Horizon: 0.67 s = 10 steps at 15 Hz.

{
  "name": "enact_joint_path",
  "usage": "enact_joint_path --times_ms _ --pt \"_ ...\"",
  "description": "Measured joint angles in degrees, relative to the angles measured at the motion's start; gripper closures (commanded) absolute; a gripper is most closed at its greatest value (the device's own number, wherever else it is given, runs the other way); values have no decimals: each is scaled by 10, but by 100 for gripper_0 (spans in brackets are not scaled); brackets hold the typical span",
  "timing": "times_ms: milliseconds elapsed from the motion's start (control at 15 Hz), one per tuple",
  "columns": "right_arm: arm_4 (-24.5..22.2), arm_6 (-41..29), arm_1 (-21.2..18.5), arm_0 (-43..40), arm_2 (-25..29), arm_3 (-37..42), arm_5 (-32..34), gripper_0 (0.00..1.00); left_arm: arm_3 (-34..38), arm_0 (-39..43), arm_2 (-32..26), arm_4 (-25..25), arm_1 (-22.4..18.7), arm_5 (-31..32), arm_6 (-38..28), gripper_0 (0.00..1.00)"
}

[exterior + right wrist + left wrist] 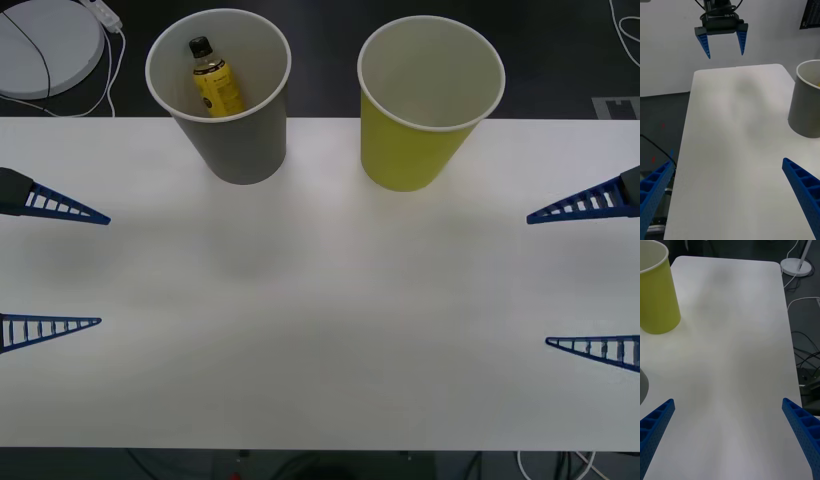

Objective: Put the can into the green bin and the plastic bottle into the gray bin

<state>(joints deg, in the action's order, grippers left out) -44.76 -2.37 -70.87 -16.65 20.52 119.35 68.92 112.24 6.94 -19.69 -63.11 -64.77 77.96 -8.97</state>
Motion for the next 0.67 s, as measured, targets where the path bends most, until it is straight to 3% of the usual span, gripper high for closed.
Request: enact_joint_path --times_ms 200,667 --pt "3 4 -3 9 5 -29 33 0 0 0 0 0 0 0 0 0" --pt "-6 0 -5 9 6 -36 36 0 0 0 0 0 0 0 0 0"
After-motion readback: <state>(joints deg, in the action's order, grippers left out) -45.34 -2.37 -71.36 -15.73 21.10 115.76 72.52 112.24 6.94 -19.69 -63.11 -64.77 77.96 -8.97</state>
